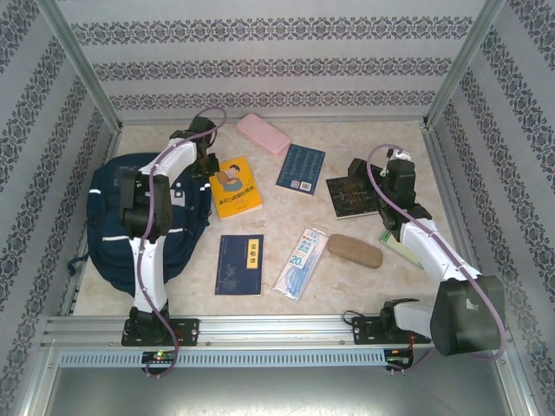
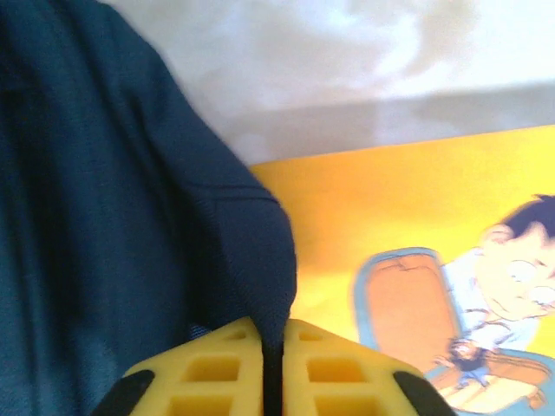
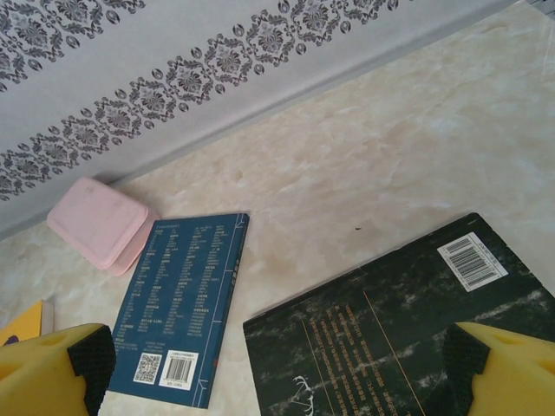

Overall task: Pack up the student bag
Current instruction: Move the student bag to the top-left of the table.

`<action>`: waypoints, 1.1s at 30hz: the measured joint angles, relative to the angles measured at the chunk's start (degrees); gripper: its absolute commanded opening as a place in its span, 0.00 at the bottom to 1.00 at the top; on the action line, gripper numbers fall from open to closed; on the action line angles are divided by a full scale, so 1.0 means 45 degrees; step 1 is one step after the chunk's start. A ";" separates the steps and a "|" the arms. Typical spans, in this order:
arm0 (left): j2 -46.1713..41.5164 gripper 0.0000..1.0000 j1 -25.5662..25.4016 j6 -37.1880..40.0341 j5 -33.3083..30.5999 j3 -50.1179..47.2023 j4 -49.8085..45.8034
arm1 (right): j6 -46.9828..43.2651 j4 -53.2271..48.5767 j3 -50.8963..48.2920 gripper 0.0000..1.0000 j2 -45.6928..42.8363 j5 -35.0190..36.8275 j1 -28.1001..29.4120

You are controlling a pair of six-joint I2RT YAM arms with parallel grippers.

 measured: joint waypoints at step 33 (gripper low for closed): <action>-0.3186 0.50 -0.4872 0.1287 0.0233 -0.1836 -0.0423 | -0.0583 -0.1311 0.2487 0.98 0.3050 -0.0835 0.2191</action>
